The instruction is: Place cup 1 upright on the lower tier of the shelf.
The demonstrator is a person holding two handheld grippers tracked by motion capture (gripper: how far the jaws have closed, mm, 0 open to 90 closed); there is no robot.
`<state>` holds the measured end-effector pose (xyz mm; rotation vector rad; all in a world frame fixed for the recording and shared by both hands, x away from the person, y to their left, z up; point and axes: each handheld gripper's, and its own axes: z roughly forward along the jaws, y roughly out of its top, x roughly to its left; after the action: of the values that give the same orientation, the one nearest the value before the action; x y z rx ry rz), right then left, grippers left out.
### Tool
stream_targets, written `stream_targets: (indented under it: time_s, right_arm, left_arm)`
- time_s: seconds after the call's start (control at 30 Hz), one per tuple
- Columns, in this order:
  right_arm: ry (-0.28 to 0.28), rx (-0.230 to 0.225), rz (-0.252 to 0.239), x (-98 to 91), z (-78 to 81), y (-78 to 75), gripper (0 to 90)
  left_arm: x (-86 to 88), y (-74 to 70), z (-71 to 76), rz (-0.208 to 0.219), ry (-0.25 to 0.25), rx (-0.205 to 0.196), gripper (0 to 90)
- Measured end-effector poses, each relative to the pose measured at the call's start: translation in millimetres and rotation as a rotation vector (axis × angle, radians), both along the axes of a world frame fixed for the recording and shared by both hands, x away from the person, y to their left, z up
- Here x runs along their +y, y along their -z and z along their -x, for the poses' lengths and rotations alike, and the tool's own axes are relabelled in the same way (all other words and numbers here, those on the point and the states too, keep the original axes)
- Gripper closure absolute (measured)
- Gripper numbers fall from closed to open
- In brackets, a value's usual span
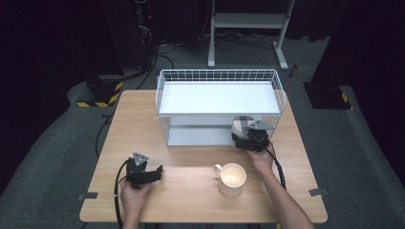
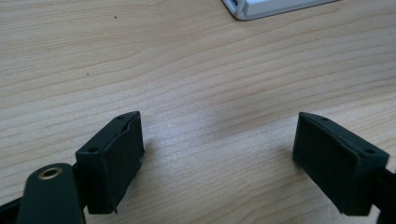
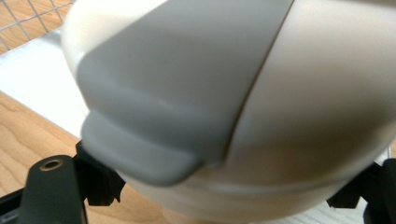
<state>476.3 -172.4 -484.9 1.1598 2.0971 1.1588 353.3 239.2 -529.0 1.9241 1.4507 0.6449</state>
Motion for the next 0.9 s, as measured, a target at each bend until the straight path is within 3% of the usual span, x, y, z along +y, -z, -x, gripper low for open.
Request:
stream_targets:
  time_s: [0.27,0.4,0.8,0.9]
  right_arm:
    - [0.01,0.018,0.01,2.8,-6.1,-2.0,18.3]
    - [0.001,0.023,0.026,2.6,-6.3,-1.9,14.0]
    - [0.007,0.037,0.032,-3.2,4.2,1.3,15.1]
    - [0.006,0.04,0.035,-6.0,9.0,3.6,18.8]
  left_arm:
    - [0.0,0.0,0.1,0.001,-0.001,0.0,16.7]
    - [-0.1,0.0,0.1,0.002,-0.002,0.0,16.8]
    - [-0.1,0.0,0.1,0.002,-0.002,0.0,16.8]
    - [-0.1,0.0,0.1,0.002,-0.002,0.0,16.7]
